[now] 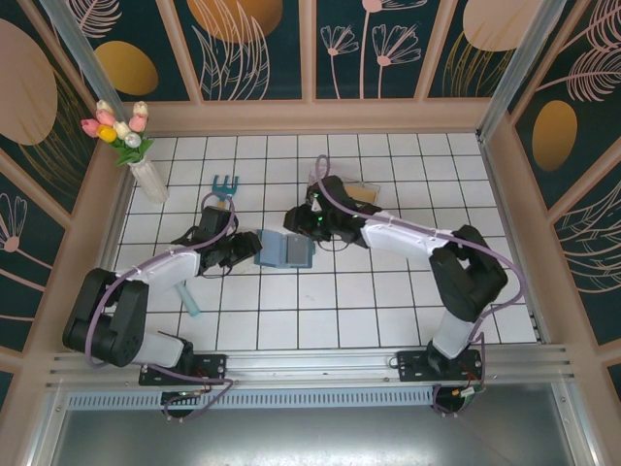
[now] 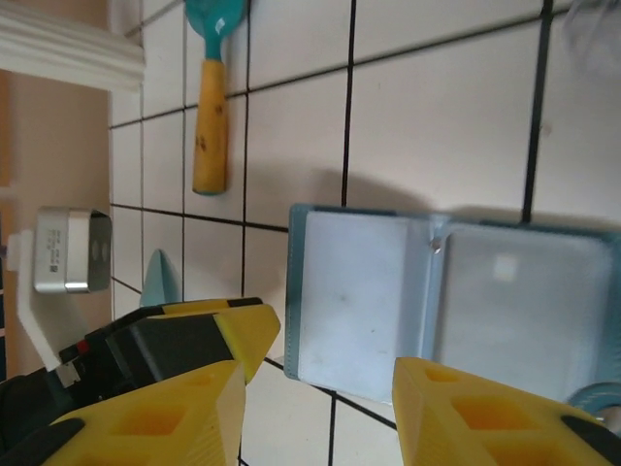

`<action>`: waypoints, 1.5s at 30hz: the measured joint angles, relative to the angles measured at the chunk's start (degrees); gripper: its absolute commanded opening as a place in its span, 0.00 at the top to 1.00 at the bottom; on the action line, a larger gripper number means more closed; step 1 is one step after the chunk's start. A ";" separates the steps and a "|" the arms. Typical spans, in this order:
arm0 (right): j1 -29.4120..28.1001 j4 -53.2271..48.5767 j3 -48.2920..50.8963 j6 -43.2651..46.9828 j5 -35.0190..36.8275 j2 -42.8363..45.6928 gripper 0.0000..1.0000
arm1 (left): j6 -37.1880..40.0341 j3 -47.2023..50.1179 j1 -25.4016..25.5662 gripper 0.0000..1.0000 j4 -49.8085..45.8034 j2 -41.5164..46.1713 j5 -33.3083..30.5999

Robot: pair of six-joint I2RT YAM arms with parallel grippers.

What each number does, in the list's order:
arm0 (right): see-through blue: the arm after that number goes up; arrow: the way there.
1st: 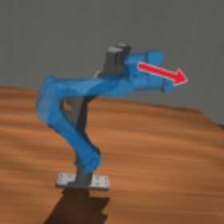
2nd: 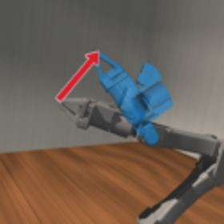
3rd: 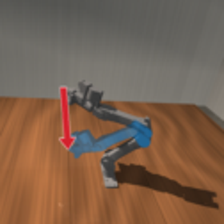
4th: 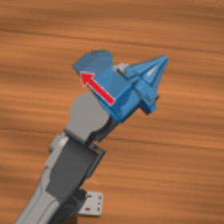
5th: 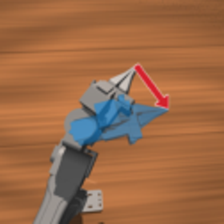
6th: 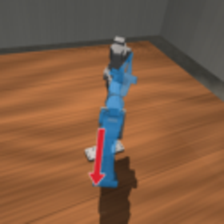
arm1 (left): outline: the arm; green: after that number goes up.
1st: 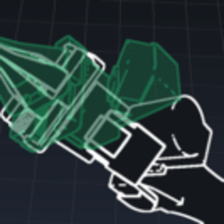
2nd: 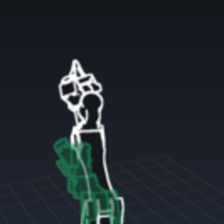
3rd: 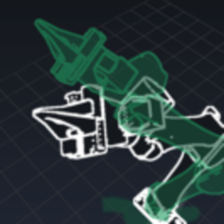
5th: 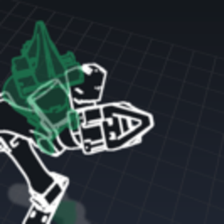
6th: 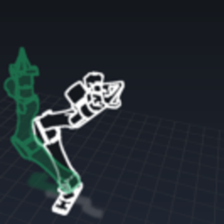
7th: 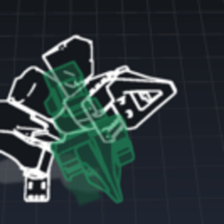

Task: Take the credit cards out of the card holder

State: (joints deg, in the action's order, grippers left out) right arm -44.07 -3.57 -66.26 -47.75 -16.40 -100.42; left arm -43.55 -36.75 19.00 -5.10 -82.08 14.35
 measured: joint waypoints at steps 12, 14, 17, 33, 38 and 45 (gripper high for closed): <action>-1.79 -8.00 -7.82 -2.60 4.61 -10.08 0.65 | 1.33 -2.40 0.00 0.69 0.92 -2.78 5.77; -1.79 -9.29 -7.98 -2.62 5.60 -10.40 0.65 | 1.33 -2.40 0.00 0.68 0.87 -1.97 5.11; -1.79 -10.75 -7.98 -2.62 7.02 -10.43 0.65 | 1.33 -2.40 0.00 0.67 1.55 -0.63 5.07; -1.68 -15.76 -7.93 -3.23 12.33 -10.43 0.64 | 1.33 -4.15 2.03 0.72 4.04 -0.96 9.68; -1.42 -15.69 -7.76 -3.23 12.11 -10.51 0.64 | 1.31 -4.31 2.49 0.72 4.87 -4.24 9.60; -1.14 -15.52 -6.82 -3.23 11.98 -11.26 0.64 | 1.33 -4.31 2.49 0.71 4.79 -7.48 8.00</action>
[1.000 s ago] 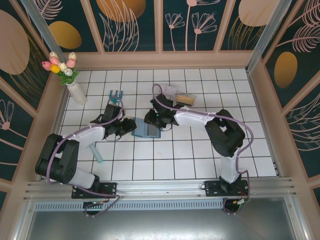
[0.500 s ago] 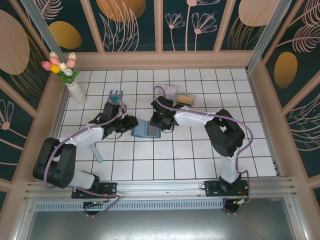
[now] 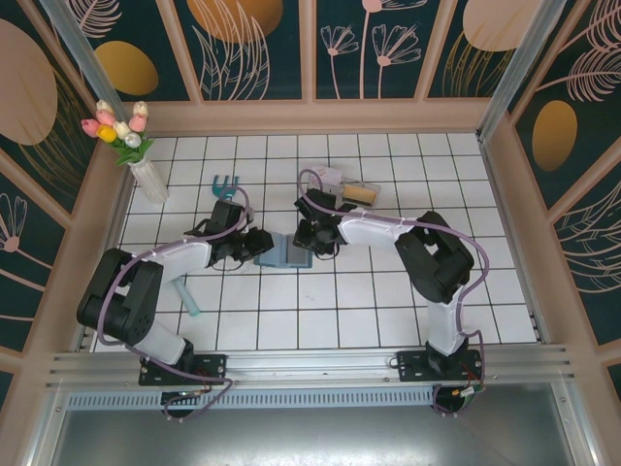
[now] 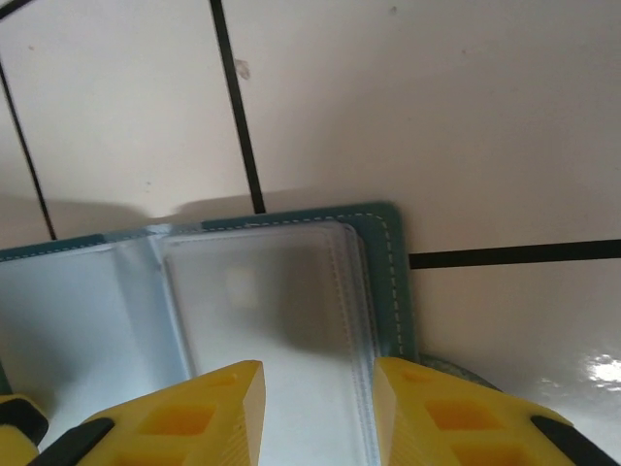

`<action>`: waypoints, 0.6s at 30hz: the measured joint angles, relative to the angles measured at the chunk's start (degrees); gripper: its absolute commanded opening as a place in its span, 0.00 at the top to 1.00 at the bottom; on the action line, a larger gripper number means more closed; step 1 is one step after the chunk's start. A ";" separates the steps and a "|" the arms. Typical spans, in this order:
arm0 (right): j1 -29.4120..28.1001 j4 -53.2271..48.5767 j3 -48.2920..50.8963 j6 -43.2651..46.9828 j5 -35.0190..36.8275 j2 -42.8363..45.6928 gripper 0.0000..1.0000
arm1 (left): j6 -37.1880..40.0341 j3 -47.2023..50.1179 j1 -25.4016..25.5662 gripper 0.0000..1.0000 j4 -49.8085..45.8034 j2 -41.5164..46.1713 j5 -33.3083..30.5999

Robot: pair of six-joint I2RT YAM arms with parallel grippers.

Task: Take the credit cards out of the card holder

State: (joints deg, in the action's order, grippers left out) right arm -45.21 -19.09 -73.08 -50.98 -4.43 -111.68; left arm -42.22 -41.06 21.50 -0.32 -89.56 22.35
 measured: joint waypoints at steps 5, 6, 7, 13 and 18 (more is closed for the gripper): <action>0.33 0.44 0.83 0.09 -0.87 -0.04 0.65 | 0.00 0.00 0.00 0.71 -0.09 -1.27 -1.01; 0.37 0.66 0.92 0.11 -1.42 -0.04 0.66 | 0.00 0.00 0.00 0.71 -0.04 -1.70 -1.09; 0.44 1.03 1.07 0.24 -1.70 -0.04 0.67 | 0.00 0.02 0.00 0.71 0.02 -2.08 -1.20; 0.50 2.56 1.99 1.14 -3.08 -0.04 0.68 | -0.02 0.37 0.00 0.71 0.98 -3.48 -1.27; 0.66 2.60 2.01 1.14 -3.13 -0.02 0.68 | -0.04 0.46 0.00 0.71 1.88 -4.02 -0.26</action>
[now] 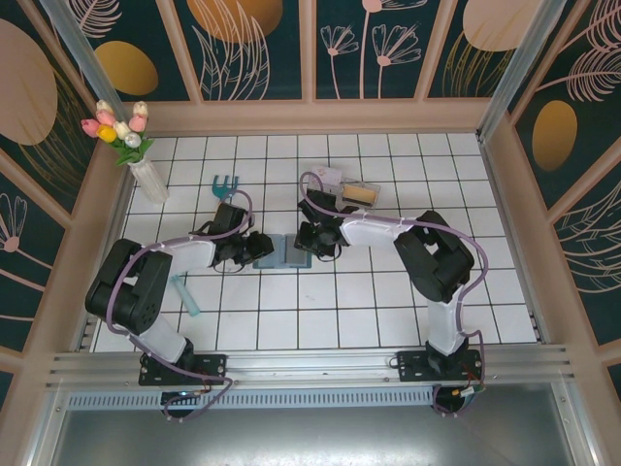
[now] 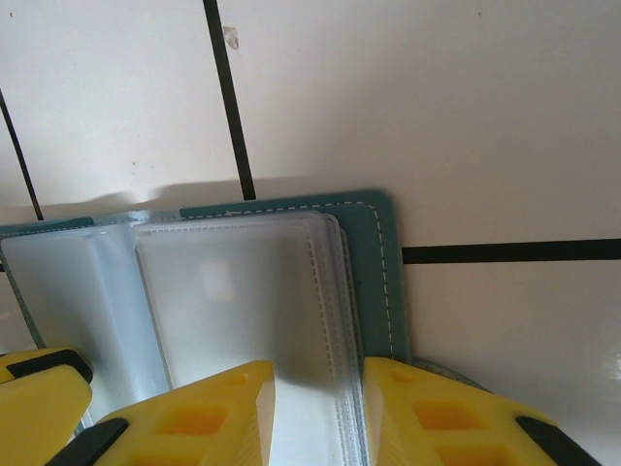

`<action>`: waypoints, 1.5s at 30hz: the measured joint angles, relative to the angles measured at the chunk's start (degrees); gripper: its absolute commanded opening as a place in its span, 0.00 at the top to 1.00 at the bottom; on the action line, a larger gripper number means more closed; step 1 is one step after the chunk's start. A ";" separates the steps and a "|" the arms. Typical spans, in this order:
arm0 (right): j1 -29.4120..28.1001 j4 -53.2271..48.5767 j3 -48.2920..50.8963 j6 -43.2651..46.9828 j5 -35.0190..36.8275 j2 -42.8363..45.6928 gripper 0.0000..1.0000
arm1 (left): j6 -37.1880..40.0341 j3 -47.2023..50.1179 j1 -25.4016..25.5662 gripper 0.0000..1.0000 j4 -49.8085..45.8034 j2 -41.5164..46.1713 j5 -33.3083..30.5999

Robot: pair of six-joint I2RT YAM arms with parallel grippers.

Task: Take the credit cards out of the card holder

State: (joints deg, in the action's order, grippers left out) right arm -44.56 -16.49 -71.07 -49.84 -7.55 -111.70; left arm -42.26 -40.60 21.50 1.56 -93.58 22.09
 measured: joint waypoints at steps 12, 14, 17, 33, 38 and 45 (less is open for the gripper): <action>1.36 1.97 3.56 0.35 -0.17 3.26 0.71 | 0.02 0.00 0.00 0.71 0.00 -0.02 -0.09; 1.38 2.71 3.65 0.46 -1.14 3.26 0.73 | 0.02 0.00 0.00 0.71 0.00 -0.02 -0.07; 1.38 3.56 3.65 0.83 -2.40 3.26 0.77 | 0.04 0.00 0.00 0.71 0.00 -0.02 -0.09; 1.38 4.09 3.63 1.31 -4.42 2.40 0.72 | 0.04 0.00 0.00 0.71 0.00 -0.02 -0.07; 1.38 4.09 3.63 1.31 -4.52 1.86 0.72 | 0.04 0.00 0.00 0.71 0.00 -0.02 -0.07; 1.38 4.31 3.63 1.49 -5.49 1.36 0.74 | 0.04 0.00 0.00 0.71 0.00 -0.02 -0.07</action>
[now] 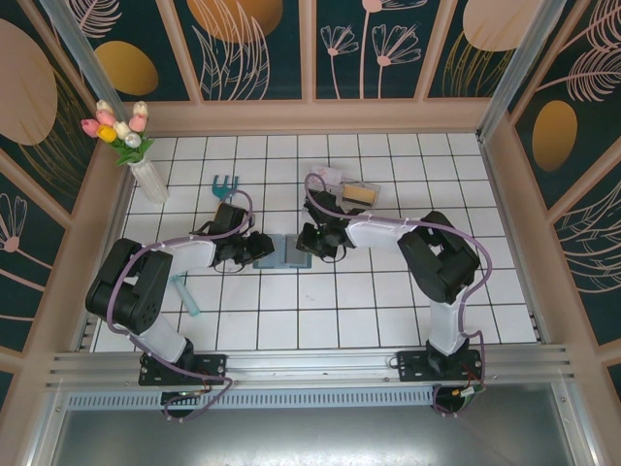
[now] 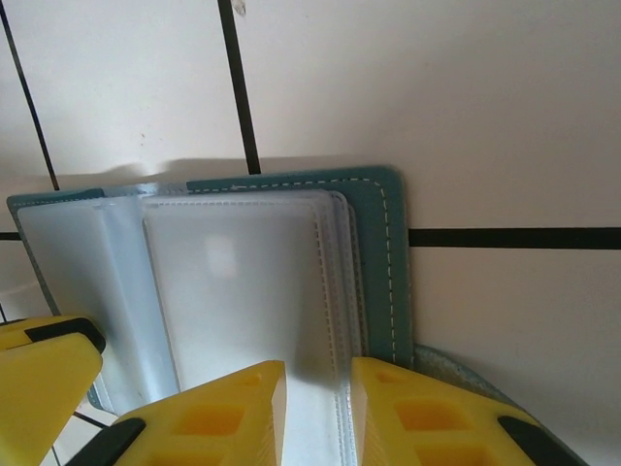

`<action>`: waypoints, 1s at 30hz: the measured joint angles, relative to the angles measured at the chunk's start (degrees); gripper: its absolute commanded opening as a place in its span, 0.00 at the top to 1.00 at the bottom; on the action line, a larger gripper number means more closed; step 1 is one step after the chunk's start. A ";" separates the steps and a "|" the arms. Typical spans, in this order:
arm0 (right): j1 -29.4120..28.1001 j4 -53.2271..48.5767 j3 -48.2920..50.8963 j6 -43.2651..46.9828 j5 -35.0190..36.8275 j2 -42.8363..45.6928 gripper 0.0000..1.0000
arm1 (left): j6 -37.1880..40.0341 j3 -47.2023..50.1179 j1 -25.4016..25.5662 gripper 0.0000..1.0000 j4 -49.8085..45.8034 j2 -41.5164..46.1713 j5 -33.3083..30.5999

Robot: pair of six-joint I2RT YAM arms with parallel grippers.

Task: Take the credit cards out of the card holder

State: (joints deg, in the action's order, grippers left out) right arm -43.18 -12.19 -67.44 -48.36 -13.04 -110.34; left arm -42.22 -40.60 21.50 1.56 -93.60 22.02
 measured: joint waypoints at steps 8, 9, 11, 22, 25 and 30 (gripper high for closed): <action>0.00 4.68 0.57 -0.02 -4.68 0.50 0.74 | 0.00 0.20 0.00 0.71 0.35 0.00 0.02; 0.00 4.98 0.63 0.00 -5.11 0.68 0.74 | 0.00 0.20 0.00 0.71 0.37 0.00 0.02; 0.00 5.77 0.66 -0.02 -5.79 1.05 0.73 | 0.00 0.20 0.00 0.71 0.37 0.00 0.02; 0.02 13.73 2.34 -0.90 -13.49 1.31 0.64 | -0.02 0.22 0.00 0.69 -1.25 1.46 -0.90; 0.02 16.90 2.36 -1.77 -15.69 1.31 0.63 | -0.02 0.22 -0.07 0.68 -3.32 3.93 -2.08; 0.02 21.00 2.36 -2.86 -18.45 0.55 0.62 | -0.02 0.22 -2.21 0.67 -5.73 9.75 -3.85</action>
State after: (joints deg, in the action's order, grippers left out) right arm -43.16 8.82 -65.08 -51.22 -31.48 -109.80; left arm -42.24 -40.38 19.29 -4.16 -83.85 18.17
